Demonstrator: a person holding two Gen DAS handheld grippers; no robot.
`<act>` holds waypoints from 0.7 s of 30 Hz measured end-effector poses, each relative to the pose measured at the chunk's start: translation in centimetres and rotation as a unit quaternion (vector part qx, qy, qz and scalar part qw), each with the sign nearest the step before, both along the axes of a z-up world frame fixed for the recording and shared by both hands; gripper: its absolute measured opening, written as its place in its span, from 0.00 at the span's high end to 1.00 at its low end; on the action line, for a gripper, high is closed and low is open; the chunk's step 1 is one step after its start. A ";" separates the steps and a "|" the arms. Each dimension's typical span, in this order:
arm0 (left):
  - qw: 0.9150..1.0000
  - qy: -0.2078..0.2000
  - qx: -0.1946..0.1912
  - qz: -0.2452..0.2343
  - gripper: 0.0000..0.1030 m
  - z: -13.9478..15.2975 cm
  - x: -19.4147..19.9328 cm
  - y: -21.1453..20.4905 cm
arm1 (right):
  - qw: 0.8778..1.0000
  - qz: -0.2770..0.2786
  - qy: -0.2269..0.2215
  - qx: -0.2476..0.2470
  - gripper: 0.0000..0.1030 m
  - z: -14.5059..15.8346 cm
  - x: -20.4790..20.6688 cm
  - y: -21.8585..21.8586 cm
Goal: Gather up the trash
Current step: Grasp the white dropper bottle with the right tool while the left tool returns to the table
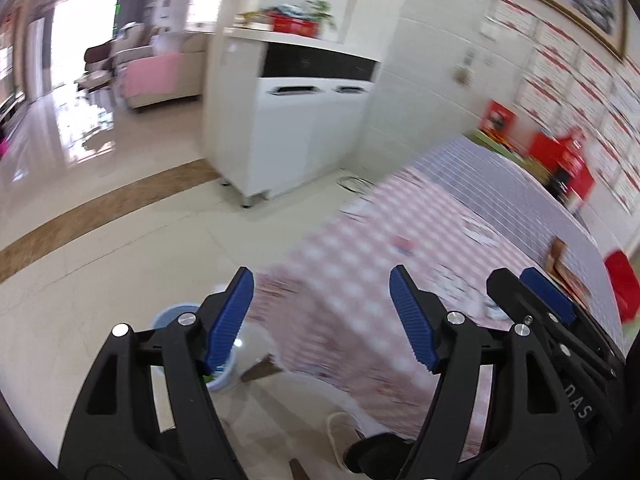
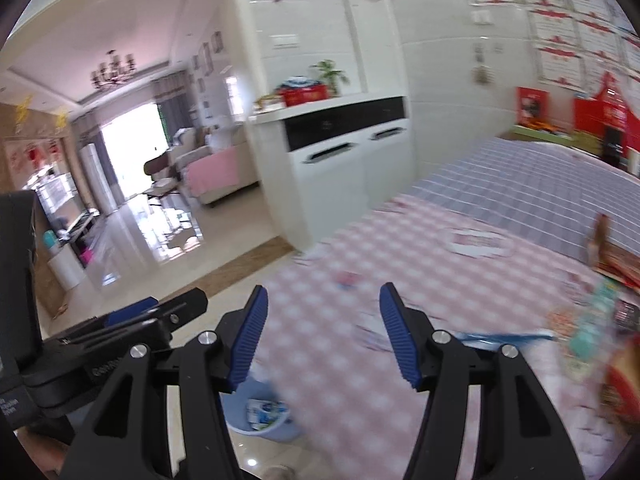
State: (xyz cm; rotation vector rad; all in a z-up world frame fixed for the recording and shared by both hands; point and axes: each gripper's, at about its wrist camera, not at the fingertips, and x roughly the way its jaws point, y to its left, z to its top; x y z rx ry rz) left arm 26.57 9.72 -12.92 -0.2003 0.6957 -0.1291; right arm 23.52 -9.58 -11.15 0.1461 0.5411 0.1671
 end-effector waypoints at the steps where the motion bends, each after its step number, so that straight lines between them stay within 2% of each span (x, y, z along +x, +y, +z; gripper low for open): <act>1: 1.000 0.001 0.004 -0.015 0.31 0.0 -0.2 -1.5 | 1.000 -0.009 0.002 -0.003 0.44 -0.1 -0.4 -0.9; 4: 0.998 0.003 0.023 -0.058 0.28 -0.2 -0.6 -5.8 | 0.999 -0.042 0.018 -0.010 0.44 -0.9 -1.6 -4.6; 8: 0.992 0.013 0.056 -0.112 0.26 -0.9 -0.9 -10.8 | 0.994 -0.085 0.063 -0.021 0.44 -3.1 -2.1 -9.3; 11: 0.987 0.017 0.081 -0.138 0.26 -1.3 -0.9 -13.3 | 0.991 -0.089 0.095 -0.010 0.44 -4.7 -2.5 -11.5; 15: 0.981 0.015 0.118 -0.154 0.25 -1.7 -0.7 -15.3 | 0.989 -0.081 0.119 -0.022 0.47 -5.4 -1.7 -12.2; 16: 0.980 0.015 0.121 -0.154 0.25 -1.8 -0.5 -15.6 | 0.988 -0.076 0.130 -0.023 0.49 -5.6 -1.1 -12.3; 19: 0.979 0.020 0.125 -0.160 0.25 -1.9 0.1 -16.1 | 0.986 -0.057 0.153 -0.012 0.62 -6.3 -0.4 -12.4; 20: 0.978 0.021 0.127 -0.163 0.25 -2.0 0.3 -16.3 | 0.986 -0.048 0.159 -0.014 0.74 -6.4 -0.2 -12.3; 21: 0.977 0.022 0.129 -0.170 0.25 -2.1 0.5 -16.5 | 0.986 -0.041 0.162 -0.019 0.77 -6.4 -0.1 -12.1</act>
